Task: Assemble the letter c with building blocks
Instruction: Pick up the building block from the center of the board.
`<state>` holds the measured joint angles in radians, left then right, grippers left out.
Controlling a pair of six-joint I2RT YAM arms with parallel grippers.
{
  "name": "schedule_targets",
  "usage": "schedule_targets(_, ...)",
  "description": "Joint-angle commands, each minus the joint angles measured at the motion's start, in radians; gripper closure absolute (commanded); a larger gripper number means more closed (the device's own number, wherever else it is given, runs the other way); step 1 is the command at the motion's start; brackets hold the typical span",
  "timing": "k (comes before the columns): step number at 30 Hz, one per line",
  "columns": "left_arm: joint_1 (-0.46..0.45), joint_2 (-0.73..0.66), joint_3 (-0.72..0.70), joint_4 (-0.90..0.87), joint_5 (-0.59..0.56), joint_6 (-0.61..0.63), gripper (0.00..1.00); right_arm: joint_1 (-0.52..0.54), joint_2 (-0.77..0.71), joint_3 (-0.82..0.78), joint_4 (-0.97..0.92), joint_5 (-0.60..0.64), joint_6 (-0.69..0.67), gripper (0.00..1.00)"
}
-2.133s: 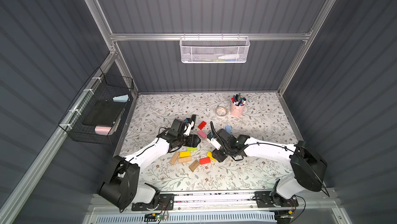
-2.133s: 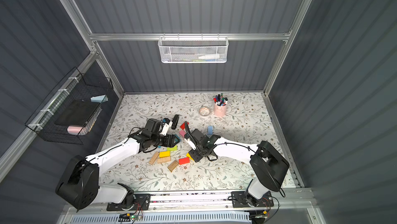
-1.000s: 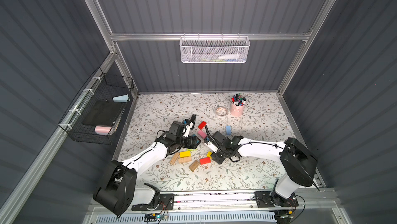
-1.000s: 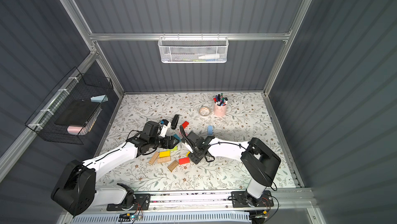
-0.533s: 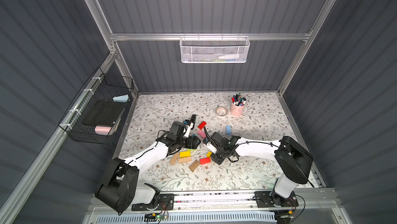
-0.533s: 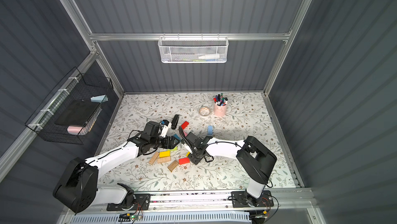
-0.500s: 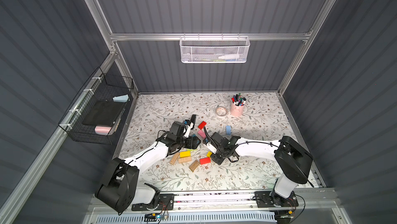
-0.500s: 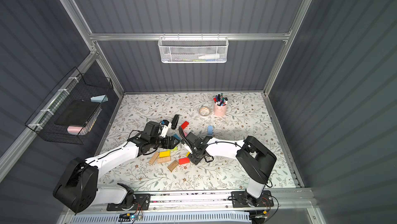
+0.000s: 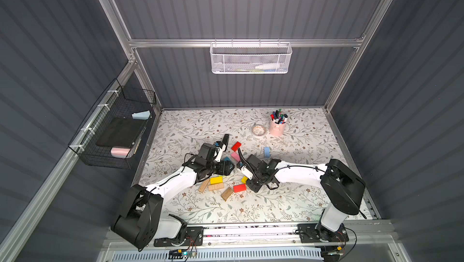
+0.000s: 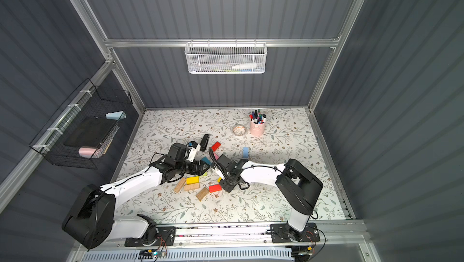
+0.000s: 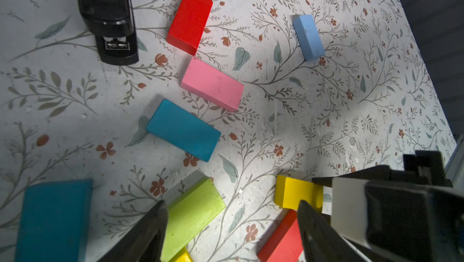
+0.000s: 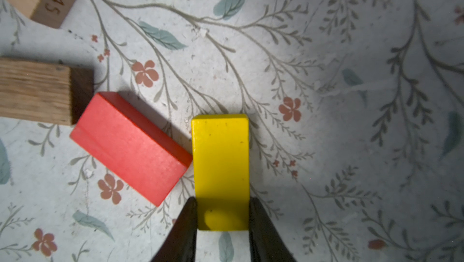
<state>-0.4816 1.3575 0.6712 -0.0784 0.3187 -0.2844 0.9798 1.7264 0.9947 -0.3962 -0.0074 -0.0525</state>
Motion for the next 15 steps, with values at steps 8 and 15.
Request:
schedule_targets(8, 0.001, 0.003, -0.004, 0.008, 0.025, 0.021, 0.21, -0.010, -0.137, -0.086, 0.078, -0.041, 0.026, 0.78)
schedule_targets(15, 0.001, 0.002, 0.006, 0.011, 0.027, 0.022, 0.21, -0.092, -0.323, -0.184, 0.132, -0.051, 0.060, 0.81)
